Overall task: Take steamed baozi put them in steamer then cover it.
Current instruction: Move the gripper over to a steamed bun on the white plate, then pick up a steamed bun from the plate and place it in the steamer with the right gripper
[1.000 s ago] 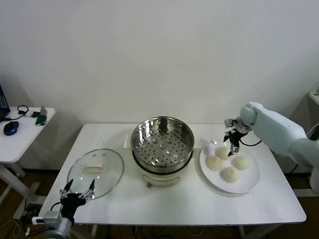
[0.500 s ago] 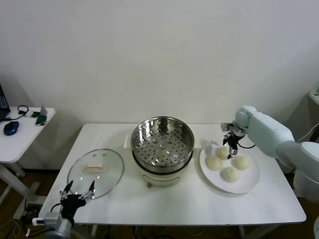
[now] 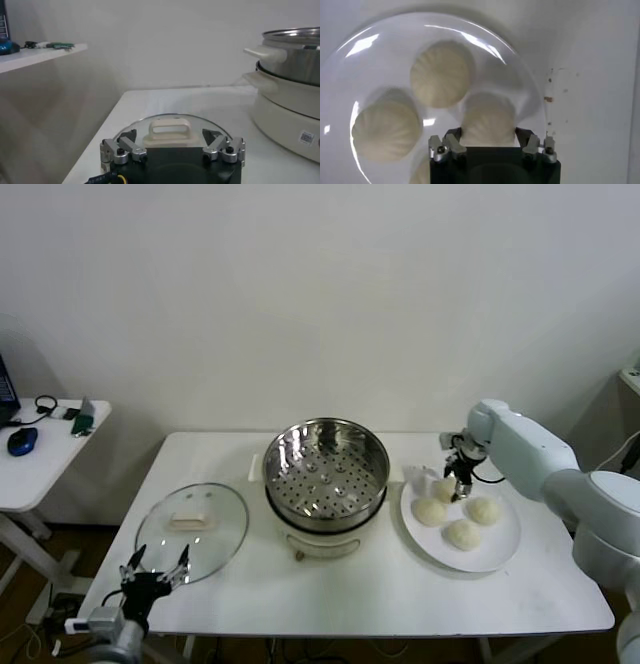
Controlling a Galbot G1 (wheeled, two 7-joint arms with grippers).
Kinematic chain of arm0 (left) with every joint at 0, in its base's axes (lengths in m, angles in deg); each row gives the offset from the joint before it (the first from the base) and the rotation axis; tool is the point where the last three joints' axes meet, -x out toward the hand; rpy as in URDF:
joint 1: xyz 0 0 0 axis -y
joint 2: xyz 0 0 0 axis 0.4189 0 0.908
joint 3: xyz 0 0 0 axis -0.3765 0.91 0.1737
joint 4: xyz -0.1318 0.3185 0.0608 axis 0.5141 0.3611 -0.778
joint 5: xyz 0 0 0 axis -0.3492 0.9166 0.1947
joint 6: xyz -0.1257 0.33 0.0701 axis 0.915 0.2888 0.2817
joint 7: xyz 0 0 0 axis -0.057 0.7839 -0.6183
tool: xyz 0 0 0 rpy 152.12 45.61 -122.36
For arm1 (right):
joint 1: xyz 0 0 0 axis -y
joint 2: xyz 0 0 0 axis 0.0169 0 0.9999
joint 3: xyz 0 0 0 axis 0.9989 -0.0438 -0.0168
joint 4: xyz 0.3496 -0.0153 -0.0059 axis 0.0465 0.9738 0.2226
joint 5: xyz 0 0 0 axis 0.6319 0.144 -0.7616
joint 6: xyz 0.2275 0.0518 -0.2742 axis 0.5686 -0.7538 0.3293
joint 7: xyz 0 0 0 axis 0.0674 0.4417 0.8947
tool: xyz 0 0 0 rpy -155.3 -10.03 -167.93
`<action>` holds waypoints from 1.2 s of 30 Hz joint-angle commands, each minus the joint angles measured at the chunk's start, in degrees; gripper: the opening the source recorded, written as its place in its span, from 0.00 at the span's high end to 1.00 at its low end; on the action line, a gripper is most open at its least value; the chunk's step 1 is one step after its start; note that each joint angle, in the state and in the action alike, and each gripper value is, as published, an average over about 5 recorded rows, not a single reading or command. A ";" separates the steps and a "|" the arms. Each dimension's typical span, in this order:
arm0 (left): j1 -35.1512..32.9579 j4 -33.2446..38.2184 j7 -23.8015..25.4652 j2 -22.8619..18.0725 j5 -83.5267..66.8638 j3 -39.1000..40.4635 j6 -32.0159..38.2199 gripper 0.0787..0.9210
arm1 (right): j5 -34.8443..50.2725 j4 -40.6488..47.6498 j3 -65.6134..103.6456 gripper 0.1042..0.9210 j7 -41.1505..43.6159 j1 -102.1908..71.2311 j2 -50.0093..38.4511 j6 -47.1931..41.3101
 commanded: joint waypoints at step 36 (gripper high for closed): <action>-1.13 3.30 -0.22 0.36 1.28 -0.02 -0.13 0.12 | -0.15 -52.05 -30.09 0.28 -9.31 37.15 4.75 18.05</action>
